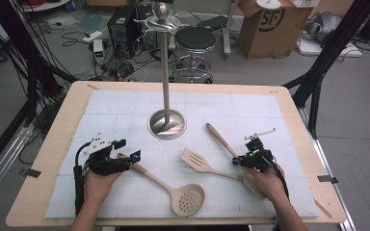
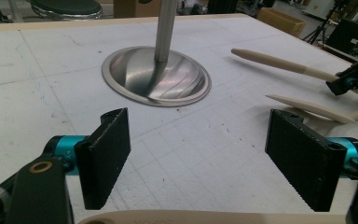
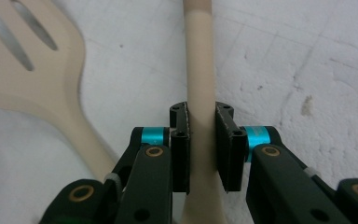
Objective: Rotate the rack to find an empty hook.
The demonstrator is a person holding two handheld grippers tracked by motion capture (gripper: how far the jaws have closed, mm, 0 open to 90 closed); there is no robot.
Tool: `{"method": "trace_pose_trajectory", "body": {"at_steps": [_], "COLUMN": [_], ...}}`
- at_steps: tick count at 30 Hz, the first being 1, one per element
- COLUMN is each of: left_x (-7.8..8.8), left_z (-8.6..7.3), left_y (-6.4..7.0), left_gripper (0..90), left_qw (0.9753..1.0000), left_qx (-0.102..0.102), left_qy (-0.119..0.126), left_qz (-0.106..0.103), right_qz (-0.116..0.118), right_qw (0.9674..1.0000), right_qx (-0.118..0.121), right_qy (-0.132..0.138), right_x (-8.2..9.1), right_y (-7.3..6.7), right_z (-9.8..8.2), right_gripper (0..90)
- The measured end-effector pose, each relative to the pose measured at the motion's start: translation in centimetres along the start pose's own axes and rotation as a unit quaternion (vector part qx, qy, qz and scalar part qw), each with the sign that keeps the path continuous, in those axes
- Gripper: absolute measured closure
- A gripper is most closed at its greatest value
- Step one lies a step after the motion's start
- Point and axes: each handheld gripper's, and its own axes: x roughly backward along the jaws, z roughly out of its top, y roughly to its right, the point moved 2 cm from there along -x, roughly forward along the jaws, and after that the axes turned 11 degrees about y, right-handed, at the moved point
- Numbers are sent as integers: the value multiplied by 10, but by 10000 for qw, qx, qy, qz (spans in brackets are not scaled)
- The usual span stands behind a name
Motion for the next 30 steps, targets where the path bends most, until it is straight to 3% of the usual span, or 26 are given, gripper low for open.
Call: {"method": "trace_pose_trajectory", "body": {"at_steps": [9, 12, 13, 14, 18, 26, 29, 30], "left_x": [0, 1, 1, 1, 1, 1, 0, 0], "left_z": [0, 0, 0, 0, 1, 1, 1, 1], "left_y": [-2, -2, -2, -2, -2, -2, -2, -2], "left_gripper": [229, 229, 229, 229, 230, 230, 230, 230], "left_qw": [10000, 10000, 10000, 10000, 10000, 10000, 10000, 10000], "left_qx": [17, 12, 13, 12, 12, 17, 24, 28], "left_qy": [26, 39, 39, 43, 49, 61, 63, 68], "left_qz": [-3, -4, -8, -10, -14, -22, -24, -29], "right_qz": [115, 186, 211, 211, 346, 542, 542, 564], "right_qw": [9987, 9968, 9951, 9951, 9900, 9764, 9743, 9711], "right_qx": [225, 316, 361, 361, 441, 550, 583, 609], "right_qy": [452, 705, 899, 899, 1298, 2016, 2108, 2238], "right_x": [15, 21, 26, 26, 33, 40, 44, 49], "right_y": [-16, -23, -28, -28, -38, -54, -58, -61], "right_z": [26, 42, 52, 52, 71, 98, 104, 109], "right_gripper": [782, 782, 782, 782, 781, 781, 781, 781]}}
